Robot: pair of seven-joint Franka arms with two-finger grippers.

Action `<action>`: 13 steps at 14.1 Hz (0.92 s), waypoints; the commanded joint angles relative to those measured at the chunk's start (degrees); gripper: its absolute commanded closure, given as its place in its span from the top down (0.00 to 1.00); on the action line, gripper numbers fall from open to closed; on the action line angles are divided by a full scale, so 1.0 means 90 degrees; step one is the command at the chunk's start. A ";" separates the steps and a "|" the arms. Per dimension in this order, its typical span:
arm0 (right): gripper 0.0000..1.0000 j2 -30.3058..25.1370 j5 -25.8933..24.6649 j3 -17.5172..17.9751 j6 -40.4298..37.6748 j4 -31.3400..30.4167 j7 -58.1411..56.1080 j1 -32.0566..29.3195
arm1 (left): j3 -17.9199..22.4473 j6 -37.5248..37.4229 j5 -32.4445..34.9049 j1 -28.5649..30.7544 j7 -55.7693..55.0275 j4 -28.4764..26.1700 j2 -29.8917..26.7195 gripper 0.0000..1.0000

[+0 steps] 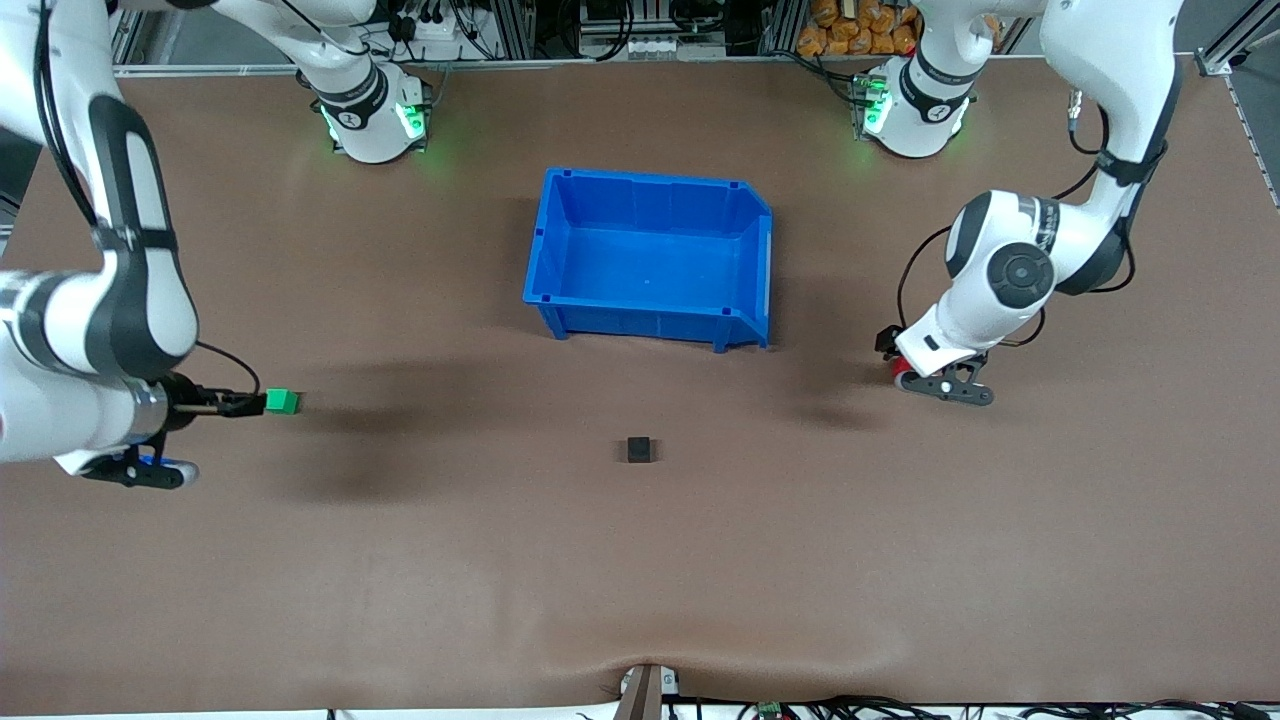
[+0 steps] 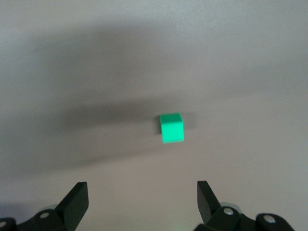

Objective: Attach green and red cubes to black cube
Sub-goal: 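Grasp the green cube with the right gripper while the left gripper grasps the red cube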

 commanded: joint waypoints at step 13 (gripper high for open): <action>0.55 0.1019 0.0001 0.0123 0.1314 -0.0657 -0.0727 -0.0544 | -0.0048 0.0309 0.0716 0.0125 0.0714 0.0099 0.0583 0.85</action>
